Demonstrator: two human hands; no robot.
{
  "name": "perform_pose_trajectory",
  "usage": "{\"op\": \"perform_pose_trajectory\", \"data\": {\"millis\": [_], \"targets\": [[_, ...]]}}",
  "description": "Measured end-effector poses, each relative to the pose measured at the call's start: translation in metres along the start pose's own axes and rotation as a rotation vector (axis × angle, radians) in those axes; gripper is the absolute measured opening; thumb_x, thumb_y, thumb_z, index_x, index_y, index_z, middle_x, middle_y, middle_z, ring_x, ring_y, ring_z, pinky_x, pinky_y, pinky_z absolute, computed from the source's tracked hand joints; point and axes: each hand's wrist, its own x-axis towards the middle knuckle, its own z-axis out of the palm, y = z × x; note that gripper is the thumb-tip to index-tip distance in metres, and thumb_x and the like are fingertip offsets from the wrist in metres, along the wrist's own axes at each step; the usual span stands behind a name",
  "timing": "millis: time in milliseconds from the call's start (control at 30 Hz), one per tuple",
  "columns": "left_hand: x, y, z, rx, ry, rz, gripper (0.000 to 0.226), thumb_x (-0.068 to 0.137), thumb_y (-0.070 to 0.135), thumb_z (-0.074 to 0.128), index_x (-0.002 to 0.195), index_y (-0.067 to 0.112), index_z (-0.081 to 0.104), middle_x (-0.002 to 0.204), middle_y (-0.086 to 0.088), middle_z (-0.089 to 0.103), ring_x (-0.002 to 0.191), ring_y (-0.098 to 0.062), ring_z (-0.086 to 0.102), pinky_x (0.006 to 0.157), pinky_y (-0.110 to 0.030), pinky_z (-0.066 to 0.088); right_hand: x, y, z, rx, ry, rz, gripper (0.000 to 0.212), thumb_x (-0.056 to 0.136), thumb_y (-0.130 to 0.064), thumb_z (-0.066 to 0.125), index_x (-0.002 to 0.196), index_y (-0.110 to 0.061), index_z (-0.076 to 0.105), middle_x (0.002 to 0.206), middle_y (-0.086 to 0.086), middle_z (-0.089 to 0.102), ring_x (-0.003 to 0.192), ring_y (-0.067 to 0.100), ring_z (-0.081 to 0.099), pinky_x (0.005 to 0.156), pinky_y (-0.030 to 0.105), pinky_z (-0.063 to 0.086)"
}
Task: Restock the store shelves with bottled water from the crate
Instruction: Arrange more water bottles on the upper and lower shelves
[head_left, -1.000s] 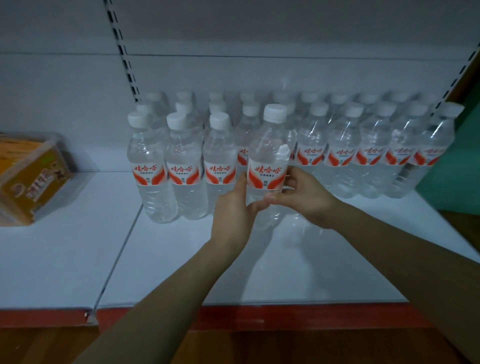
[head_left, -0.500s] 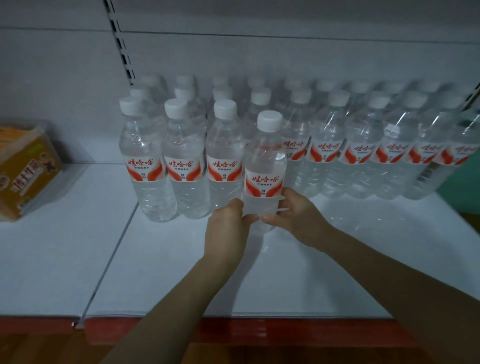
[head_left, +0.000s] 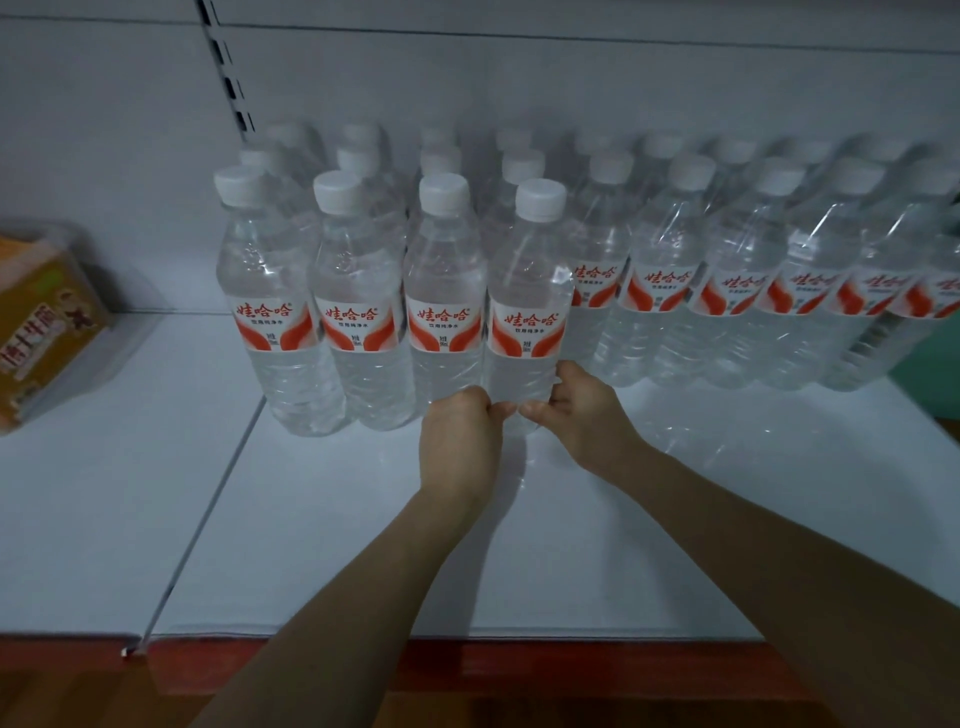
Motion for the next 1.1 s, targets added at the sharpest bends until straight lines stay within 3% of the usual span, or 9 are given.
{"op": "perform_pose_trajectory", "data": {"millis": [267, 433, 567, 700, 767, 933, 1100], "targets": [[0.006, 0.000, 0.001, 0.067, -0.002, 0.008, 0.028, 0.093, 0.024, 0.055, 0.084, 0.000, 0.065, 0.083, -0.015, 0.066, 0.072, -0.024, 0.059, 0.070, -0.026, 0.044, 0.000, -0.005, 0.002, -0.050, -0.005, 0.003, 0.033, 0.086, -0.016, 0.063, 0.115, -0.004, 0.050, 0.102, 0.028, 0.064, 0.096, 0.039, 0.062, 0.089, 0.049, 0.048], [0.003, 0.002, -0.004, 0.086, -0.023, 0.012, 0.027, 0.094, 0.025, 0.053, 0.086, 0.002, 0.064, 0.078, -0.008, 0.060, 0.068, -0.016, 0.050, 0.070, -0.021, 0.039, -0.008, -0.007, 0.003, -0.047, 0.003, 0.026, 0.040, 0.087, -0.019, 0.063, 0.121, -0.005, 0.048, 0.101, 0.025, 0.065, 0.096, 0.036, 0.063, 0.090, 0.043, 0.050], [-0.009, 0.002, -0.010, 0.086, 0.003, 0.054, 0.027, 0.094, 0.025, 0.053, 0.094, 0.000, 0.064, 0.087, -0.013, 0.068, 0.074, -0.024, 0.061, 0.070, -0.027, 0.046, -0.024, -0.007, 0.006, -0.053, 0.044, 0.028, 0.038, 0.086, -0.020, 0.065, 0.114, 0.000, 0.052, 0.098, 0.028, 0.063, 0.095, 0.039, 0.061, 0.084, 0.040, 0.049], [-0.031, 0.002, -0.021, 0.044, -0.016, 0.096, 0.026, 0.094, 0.022, 0.052, 0.105, 0.002, 0.064, 0.093, -0.014, 0.070, 0.085, -0.027, 0.065, 0.079, -0.035, 0.052, -0.050, -0.008, 0.013, -0.059, 0.136, -0.023, 0.047, 0.085, -0.020, 0.066, 0.124, 0.002, 0.051, 0.117, 0.020, 0.061, 0.108, 0.027, 0.059, 0.085, 0.019, 0.042], [-0.041, 0.000, -0.031, 0.037, -0.037, 0.100, 0.027, 0.093, 0.021, 0.053, 0.112, 0.004, 0.063, 0.097, -0.012, 0.070, 0.090, -0.025, 0.065, 0.081, -0.031, 0.050, -0.063, -0.013, 0.017, -0.012, 0.133, -0.034, 0.046, 0.086, -0.019, 0.065, 0.125, 0.000, 0.051, 0.121, 0.016, 0.060, 0.109, 0.022, 0.058, 0.084, 0.013, 0.039], [-0.071, -0.010, -0.065, 0.027, -0.120, 0.039, 0.033, 0.093, 0.023, 0.053, 0.123, 0.009, 0.057, 0.113, -0.010, 0.067, 0.101, -0.018, 0.063, 0.076, -0.011, 0.036, -0.092, -0.036, 0.028, -0.005, -0.014, -0.056, 0.041, 0.088, -0.019, 0.062, 0.124, -0.002, 0.052, 0.120, 0.014, 0.060, 0.106, 0.016, 0.057, 0.086, 0.016, 0.040], [-0.118, -0.030, -0.115, 0.084, -0.191, 0.013, 0.034, 0.092, 0.026, 0.054, 0.122, 0.009, 0.058, 0.116, -0.010, 0.065, 0.102, -0.019, 0.062, 0.086, -0.021, 0.044, -0.127, -0.074, 0.049, -0.066, -0.314, -0.086, 0.041, 0.089, -0.023, 0.061, 0.126, -0.007, 0.051, 0.124, 0.013, 0.058, 0.111, 0.020, 0.057, 0.093, 0.024, 0.045]]}}
